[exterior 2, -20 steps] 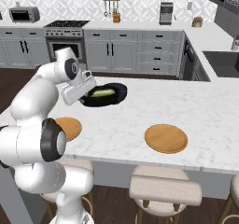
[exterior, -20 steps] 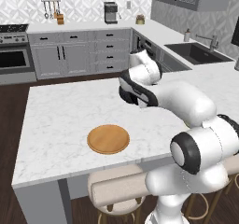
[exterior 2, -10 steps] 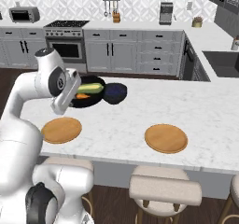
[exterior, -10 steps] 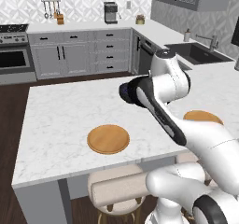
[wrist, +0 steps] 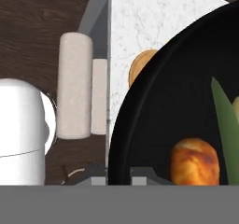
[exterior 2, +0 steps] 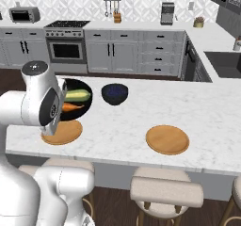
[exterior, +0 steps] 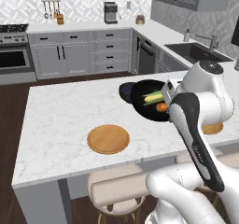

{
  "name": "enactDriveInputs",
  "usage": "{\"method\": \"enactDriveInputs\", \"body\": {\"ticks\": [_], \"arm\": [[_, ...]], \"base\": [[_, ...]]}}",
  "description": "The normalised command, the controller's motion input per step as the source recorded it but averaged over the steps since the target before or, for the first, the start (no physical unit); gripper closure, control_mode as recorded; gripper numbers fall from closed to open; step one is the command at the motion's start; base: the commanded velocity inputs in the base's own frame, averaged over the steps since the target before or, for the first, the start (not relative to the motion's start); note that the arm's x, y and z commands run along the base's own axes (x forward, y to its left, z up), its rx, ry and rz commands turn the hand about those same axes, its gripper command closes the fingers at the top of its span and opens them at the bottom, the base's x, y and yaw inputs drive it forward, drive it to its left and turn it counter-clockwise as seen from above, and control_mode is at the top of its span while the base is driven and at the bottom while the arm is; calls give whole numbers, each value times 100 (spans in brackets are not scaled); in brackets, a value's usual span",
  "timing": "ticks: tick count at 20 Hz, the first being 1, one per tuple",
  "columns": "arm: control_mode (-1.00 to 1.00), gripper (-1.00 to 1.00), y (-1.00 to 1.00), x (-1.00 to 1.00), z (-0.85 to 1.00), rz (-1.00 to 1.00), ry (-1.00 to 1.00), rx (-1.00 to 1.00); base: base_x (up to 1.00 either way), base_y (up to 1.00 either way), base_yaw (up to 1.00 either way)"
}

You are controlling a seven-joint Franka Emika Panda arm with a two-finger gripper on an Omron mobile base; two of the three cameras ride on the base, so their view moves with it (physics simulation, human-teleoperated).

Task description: Pick the chicken drumstick and corn from their plates and place them in the bowl. Then put the bowl in the fridge.

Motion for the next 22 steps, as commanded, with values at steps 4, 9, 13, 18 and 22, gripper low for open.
{"method": "enactDriveInputs", "body": {"ticks": [4, 9, 13, 18, 22], "arm": [[-100, 100, 0, -85, 37, 0, 8, -1], [-100, 100, -4, -23, -5, -10, 7, -4], [-100, 100, -8, 0, -7, -3, 0, 0], [-100, 100, 0, 0, 0, 0, 0, 0], [100, 100, 0, -3, 0, 0, 0, 0]], "base": [[0, 0, 0], [0, 0, 0], [0, 0, 0], [0, 0, 0], [-17, 2, 1]]}}
